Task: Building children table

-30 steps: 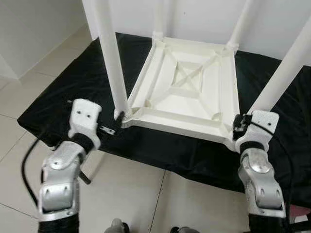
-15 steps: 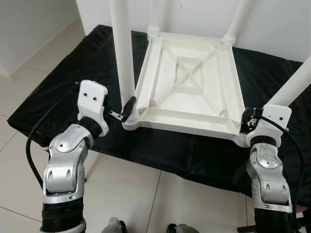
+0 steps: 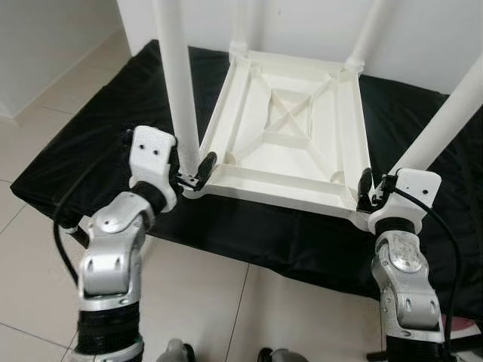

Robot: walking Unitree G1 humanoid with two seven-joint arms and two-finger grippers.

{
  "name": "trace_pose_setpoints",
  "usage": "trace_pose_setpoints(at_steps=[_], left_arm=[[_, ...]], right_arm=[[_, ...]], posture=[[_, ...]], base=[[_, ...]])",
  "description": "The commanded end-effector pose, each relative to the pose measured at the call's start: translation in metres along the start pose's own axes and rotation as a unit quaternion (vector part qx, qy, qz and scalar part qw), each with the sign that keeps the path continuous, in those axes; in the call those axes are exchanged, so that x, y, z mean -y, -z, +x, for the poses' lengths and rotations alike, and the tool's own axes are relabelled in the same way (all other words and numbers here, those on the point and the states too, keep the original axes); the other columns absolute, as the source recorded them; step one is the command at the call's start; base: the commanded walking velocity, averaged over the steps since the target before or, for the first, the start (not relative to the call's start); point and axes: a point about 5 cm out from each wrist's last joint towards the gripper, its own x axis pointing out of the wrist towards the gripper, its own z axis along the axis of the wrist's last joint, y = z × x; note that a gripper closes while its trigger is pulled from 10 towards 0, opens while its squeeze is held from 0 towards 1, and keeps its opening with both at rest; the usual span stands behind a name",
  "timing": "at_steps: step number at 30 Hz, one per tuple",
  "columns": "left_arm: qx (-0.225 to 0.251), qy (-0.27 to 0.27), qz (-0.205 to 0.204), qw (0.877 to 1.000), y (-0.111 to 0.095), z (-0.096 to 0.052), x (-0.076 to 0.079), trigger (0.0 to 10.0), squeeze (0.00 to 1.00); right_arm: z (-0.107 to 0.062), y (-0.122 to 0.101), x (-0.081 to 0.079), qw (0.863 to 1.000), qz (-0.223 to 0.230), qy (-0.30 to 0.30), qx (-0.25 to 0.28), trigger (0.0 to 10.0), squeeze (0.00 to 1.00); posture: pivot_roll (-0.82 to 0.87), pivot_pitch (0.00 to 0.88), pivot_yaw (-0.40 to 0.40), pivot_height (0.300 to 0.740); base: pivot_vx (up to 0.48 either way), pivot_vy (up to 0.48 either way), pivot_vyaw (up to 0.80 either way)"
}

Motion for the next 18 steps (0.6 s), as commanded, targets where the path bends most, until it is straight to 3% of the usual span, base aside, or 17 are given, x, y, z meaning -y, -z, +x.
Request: trace_pose_setpoints(at_steps=[1,8,9,10,12,13,14,16,18], left_arm=[[0.002,-0.047,0.006,0.999,0.001,0.013,-0.003,10.0,0.00],[0.005,-0.084,0.017,0.996,-0.002,0.025,-0.017,10.0,0.00],[0.004,-0.092,0.024,0.995,-0.002,0.027,-0.020,7.3,0.00],[0.001,-0.097,0.029,0.995,-0.002,0.027,-0.024,0.0,0.00],[-0.001,-0.100,0.034,0.994,0.000,0.027,-0.027,0.0,0.00],[-0.002,-0.101,0.035,0.994,0.001,0.025,-0.028,0.0,0.00],[-0.002,-0.101,0.035,0.994,0.001,0.025,-0.028,0.0,0.00],[0.003,-0.102,0.037,0.994,0.002,0.025,-0.028,0.0,0.00],[0.005,-0.101,0.036,0.994,0.002,0.025,-0.028,0.0,0.00]], right_arm=[[-0.003,0.011,0.000,1.000,-0.004,0.005,-0.025,10.0,0.00],[-0.005,0.015,0.008,0.999,-0.020,0.016,-0.034,10.0,0.00],[-0.008,0.017,0.009,0.999,-0.021,0.017,-0.036,10.0,0.00],[-0.013,0.020,0.009,0.999,-0.001,0.009,-0.045,10.0,0.00],[-0.017,0.022,0.009,0.999,0.014,0.003,-0.051,10.0,0.00],[-0.023,0.025,0.005,0.996,0.055,-0.016,-0.069,10.0,0.00],[-0.023,0.025,0.005,0.996,0.055,-0.016,-0.069,10.0,0.00],[-0.037,0.028,-0.006,0.983,0.138,-0.069,-0.097,10.0,0.00],[-0.045,0.029,-0.011,0.976,0.161,-0.098,-0.108,10.0,0.00]], posture=[[0.00,0.132,-0.013,0.740],[-0.03,0.127,-0.002,0.740],[-0.03,0.126,0.001,0.740],[-0.04,0.125,0.006,0.740],[-0.04,0.125,0.006,0.740],[-0.04,0.125,0.010,0.740],[-0.04,0.125,0.010,0.740],[-0.03,0.126,0.008,0.740],[-0.03,0.127,0.007,0.740]], base=[[0.000,0.000,0.00],[0.000,0.000,0.00],[0.000,0.000,0.00],[0.000,0.000,0.00],[0.000,0.000,0.00],[0.000,0.000,0.00],[0.000,0.000,0.00],[0.000,0.000,0.00],[0.000,0.000,0.00]])
